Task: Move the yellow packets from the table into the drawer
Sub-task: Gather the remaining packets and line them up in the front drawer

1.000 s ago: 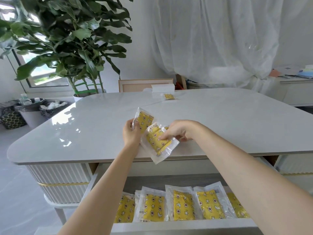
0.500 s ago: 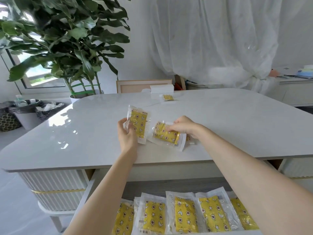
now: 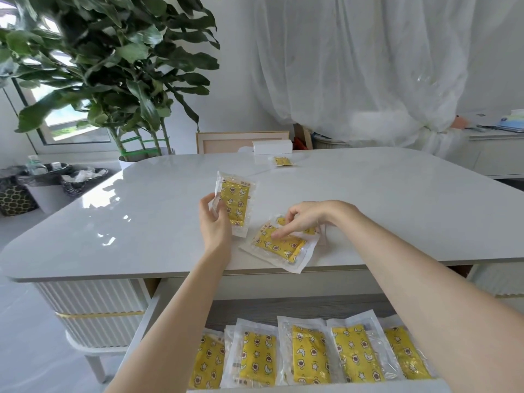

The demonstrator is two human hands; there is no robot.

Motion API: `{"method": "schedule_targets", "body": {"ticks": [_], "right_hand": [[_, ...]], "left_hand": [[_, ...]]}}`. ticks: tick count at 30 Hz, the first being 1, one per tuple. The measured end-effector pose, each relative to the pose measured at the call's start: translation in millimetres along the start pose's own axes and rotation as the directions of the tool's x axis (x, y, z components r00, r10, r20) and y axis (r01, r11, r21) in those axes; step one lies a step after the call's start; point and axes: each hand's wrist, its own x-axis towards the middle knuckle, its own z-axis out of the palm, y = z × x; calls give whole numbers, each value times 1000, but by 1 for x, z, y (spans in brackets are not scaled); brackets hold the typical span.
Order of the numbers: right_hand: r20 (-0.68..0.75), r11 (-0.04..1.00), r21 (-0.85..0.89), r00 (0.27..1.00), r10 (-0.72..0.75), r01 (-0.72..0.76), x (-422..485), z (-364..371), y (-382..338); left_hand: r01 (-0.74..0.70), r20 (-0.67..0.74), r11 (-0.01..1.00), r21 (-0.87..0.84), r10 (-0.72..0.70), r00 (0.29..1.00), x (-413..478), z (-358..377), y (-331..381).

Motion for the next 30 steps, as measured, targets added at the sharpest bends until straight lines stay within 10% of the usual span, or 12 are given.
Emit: {"method": "schedule_targets", "body": {"ticks": [6,17,21,26,30], "right_hand": [[11,987,-154,998,57,-54,-6,2,2],[7,951,280,991,136,-133,10,8,-5],[-74,806,586,985,158,-85,12,8,-1],[-328,363,898,928,176,249,16,3,3],[-415,306,882,898,145,359,16,13,-4]], "left_hand": [[2,7,1000,4,-2,1000,-1,0,1],[3,9,1000,6,-3,1000,-2,0,2],[-20,-2,999,-44,20,1000,-5,0,5],[-17,-13,999,-47,16,1000,-7,-1,8],[-22,32,1000,-12,22,999,-6,0,8]]}}
